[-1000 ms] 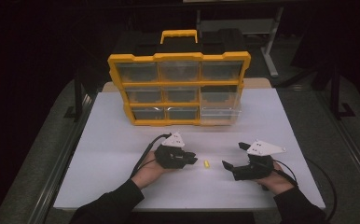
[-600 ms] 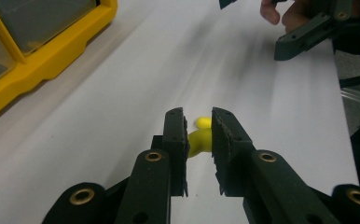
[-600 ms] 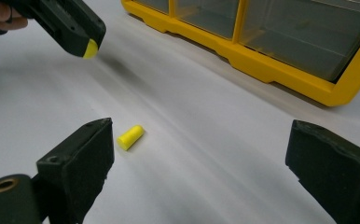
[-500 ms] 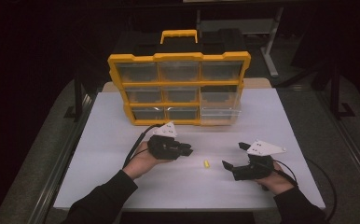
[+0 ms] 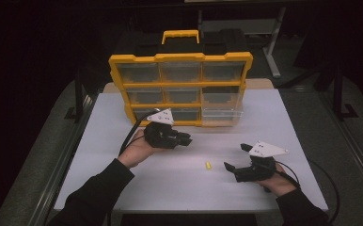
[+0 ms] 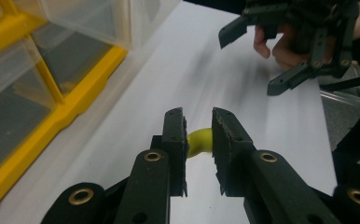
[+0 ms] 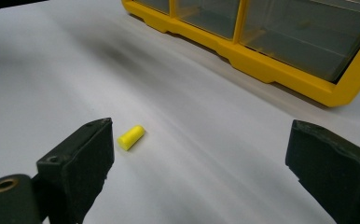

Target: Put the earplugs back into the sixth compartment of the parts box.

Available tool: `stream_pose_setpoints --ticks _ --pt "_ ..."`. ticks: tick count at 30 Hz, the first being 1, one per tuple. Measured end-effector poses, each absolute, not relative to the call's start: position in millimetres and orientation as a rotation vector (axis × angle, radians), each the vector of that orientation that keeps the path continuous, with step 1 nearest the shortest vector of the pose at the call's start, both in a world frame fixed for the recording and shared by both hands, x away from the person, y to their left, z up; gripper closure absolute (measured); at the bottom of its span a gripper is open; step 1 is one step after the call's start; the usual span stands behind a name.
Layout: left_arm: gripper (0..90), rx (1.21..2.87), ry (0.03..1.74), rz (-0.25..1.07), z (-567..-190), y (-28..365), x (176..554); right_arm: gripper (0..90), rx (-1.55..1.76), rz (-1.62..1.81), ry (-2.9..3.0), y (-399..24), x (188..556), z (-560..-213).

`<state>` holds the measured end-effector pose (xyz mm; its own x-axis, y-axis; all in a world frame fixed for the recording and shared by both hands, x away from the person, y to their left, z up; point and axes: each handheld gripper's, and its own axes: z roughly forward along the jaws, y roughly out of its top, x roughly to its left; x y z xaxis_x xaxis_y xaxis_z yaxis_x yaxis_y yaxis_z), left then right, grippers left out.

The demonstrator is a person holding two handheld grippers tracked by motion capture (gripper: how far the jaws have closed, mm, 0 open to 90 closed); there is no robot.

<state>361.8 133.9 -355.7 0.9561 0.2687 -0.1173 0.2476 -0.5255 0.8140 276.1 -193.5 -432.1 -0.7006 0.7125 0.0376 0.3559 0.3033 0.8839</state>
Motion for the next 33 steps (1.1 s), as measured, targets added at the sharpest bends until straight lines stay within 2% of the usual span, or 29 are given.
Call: stream_pose_setpoints --ticks 33 --pt "74.3 2.214 0.221 0.046 -266.4 111.0 394.5 7.3 0.949 1.363 2.216 -193.7 275.7 -431.7"
